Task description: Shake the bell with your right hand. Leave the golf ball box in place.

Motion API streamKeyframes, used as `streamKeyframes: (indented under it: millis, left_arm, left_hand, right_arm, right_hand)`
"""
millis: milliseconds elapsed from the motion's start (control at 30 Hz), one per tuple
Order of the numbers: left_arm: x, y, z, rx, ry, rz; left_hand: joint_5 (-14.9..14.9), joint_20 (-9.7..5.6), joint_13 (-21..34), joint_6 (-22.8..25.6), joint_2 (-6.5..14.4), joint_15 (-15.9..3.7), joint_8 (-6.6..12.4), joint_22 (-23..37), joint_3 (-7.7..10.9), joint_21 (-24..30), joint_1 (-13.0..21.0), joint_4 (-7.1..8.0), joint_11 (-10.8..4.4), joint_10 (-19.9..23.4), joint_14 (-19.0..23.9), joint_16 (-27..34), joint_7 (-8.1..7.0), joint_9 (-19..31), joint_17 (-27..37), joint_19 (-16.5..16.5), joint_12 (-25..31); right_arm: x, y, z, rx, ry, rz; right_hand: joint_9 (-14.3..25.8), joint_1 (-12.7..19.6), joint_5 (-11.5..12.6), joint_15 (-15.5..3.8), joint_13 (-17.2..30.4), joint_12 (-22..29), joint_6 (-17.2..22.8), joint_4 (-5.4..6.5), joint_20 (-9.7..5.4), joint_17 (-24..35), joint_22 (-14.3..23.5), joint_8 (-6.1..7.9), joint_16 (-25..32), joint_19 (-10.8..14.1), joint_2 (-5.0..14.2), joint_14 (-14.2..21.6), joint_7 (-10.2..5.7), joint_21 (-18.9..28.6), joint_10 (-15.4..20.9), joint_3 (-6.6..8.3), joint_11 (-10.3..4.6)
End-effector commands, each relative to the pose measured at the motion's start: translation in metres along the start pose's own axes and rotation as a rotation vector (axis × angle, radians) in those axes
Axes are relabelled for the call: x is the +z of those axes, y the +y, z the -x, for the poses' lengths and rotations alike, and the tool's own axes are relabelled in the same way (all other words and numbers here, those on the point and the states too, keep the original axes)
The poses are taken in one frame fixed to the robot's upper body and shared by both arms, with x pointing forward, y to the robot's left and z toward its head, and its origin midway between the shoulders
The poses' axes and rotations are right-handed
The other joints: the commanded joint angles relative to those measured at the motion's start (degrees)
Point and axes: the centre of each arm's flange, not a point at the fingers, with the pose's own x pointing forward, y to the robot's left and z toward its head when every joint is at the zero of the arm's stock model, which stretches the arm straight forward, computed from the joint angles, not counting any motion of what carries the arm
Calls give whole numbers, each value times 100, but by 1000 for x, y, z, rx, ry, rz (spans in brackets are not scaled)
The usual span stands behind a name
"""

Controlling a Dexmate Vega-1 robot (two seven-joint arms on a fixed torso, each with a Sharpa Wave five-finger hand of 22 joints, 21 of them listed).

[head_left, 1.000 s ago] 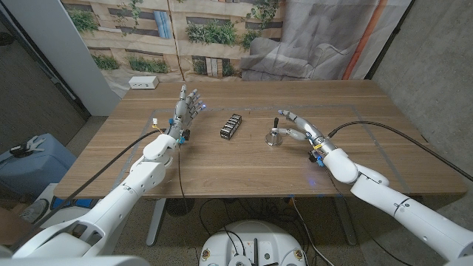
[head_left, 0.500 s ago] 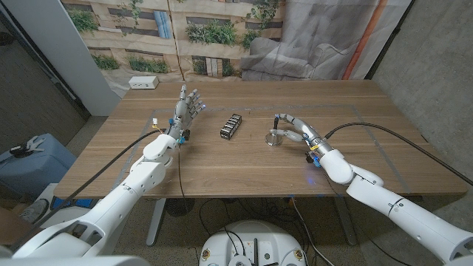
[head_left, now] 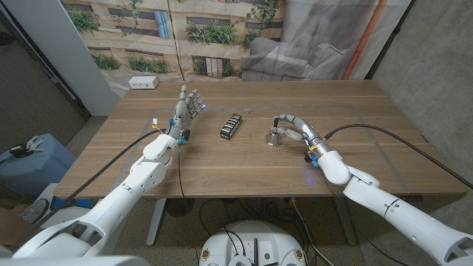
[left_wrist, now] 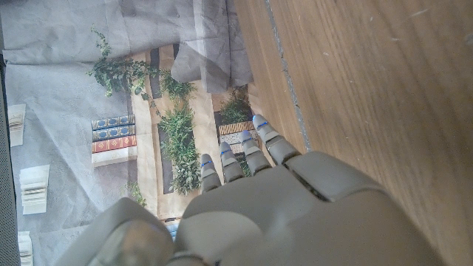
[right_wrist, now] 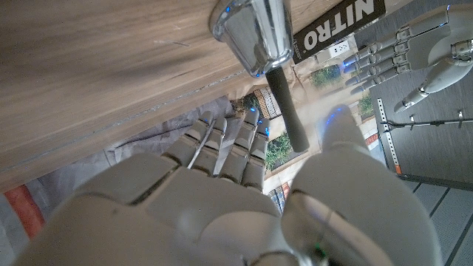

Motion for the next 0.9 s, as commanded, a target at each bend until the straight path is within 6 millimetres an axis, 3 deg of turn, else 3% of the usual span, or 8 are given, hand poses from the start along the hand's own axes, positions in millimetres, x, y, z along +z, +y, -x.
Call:
streamKeyframes:
  millis: [33, 67, 367, 567, 900]
  left_arm:
    - [0, 0, 0, 0, -1, 0]
    - [0, 0, 0, 0, -1, 0]
    - [0, 0, 0, 0, 0, 0]
    - [0, 0, 0, 0, -1, 0]
    - [0, 0, 0, 0, -1, 0]
  left_hand:
    - [36, 6, 28, -1, 58, -565, 33, 32, -4, 40, 10, 40, -26, 15, 46, 30, -45, 25, 26, 48, 31]
    - [36, 5, 28, -1, 58, -565, 33, 32, -4, 40, 10, 40, -29, 15, 48, 31, -45, 25, 26, 48, 30]
    - [36, 7, 28, 0, 58, -562, 33, 32, -4, 39, 9, 40, -28, 20, 49, 32, -45, 25, 26, 44, 33]
    - [36, 8, 28, 0, 57, -559, 33, 32, -4, 39, 9, 40, -29, 17, 42, 29, -45, 25, 26, 45, 31]
    - [36, 4, 28, -2, 57, -559, 32, 32, -4, 39, 10, 39, -36, 15, 43, 30, -45, 25, 25, 46, 30]
  right_arm:
    - [-1, 2, -1, -38, 15, -8]
    - [-1, 2, -1, -41, 18, -5]
    - [-1, 4, -3, -69, 24, 3]
    - [-1, 5, -3, -83, 30, -2]
    - [-1, 5, -4, -100, 17, -11]
  right_hand:
    - [8, -6, -10, -817, 21, 50, 223, -3, -20, 26, 22, 97, 83, 98, 45, 180, -53, 29, 220, 28, -41]
    - [6, 14, -7, -831, 21, 56, 301, -7, -26, 27, 22, 127, 103, 111, 50, 226, -62, 25, 307, 33, -113]
    - [-9, 257, 24, -944, 10, 54, 637, -66, -103, 30, 21, 248, 217, 231, 102, 479, -167, 25, 752, 98, -272]
    - [-21, 491, 42, -970, -3, 32, 826, -69, -202, 44, 22, 301, 272, 348, 189, 567, -261, 34, 1043, 167, -290]
    - [-35, 689, 38, -973, -12, 6, 1188, -58, -244, 78, 22, 401, 392, 430, 245, 751, -372, 22, 1391, 194, -302]
